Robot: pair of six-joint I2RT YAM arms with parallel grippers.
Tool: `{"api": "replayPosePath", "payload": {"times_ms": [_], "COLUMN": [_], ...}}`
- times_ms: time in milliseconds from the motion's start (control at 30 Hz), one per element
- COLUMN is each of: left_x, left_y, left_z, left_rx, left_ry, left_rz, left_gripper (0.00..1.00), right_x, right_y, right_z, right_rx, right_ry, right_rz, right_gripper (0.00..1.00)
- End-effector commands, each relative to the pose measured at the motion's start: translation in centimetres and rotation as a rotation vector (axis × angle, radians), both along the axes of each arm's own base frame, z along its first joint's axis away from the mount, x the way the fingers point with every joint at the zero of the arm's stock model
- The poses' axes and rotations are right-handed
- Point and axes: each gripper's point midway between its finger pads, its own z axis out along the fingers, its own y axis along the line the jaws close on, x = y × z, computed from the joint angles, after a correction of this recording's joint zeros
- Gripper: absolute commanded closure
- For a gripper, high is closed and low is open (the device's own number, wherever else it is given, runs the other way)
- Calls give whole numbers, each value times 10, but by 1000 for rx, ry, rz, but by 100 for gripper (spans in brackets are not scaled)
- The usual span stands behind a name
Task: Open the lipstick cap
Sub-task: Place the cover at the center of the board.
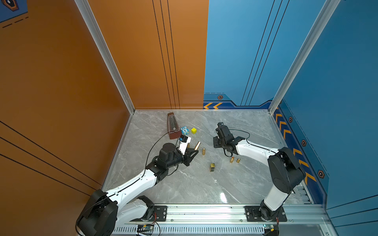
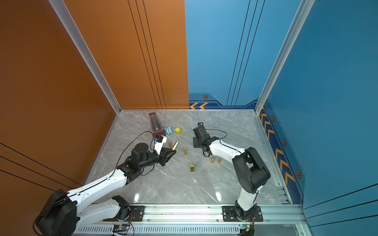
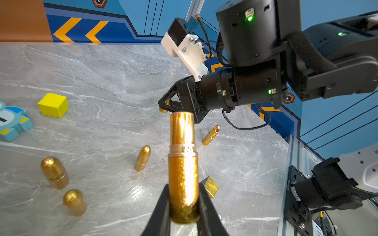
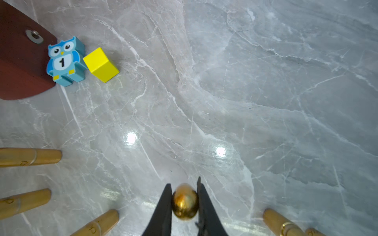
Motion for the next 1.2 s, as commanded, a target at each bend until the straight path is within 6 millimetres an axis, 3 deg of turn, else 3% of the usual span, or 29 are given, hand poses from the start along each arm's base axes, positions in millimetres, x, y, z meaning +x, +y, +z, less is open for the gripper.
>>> {"api": "replayPosePath", "payload": {"times_ms": [0,400,1167], "left_x": [3,10,20], "left_y": [4,4,-1], "left_z": [3,15,12], "left_rx": [11,15,21], "left_ry": [-28,-72,-63], "left_rz": [5,8,19], "left_gripper": [100,100,100], "right_x": [26,42,40], "right_y": [0,8,8], "right_z": [10,-24,-52], "right_rx": [-49,-51,-69], "right_ry": [-107,-103,-90], "right_rz": [4,52,55], "right_gripper": [81,81,80]}}
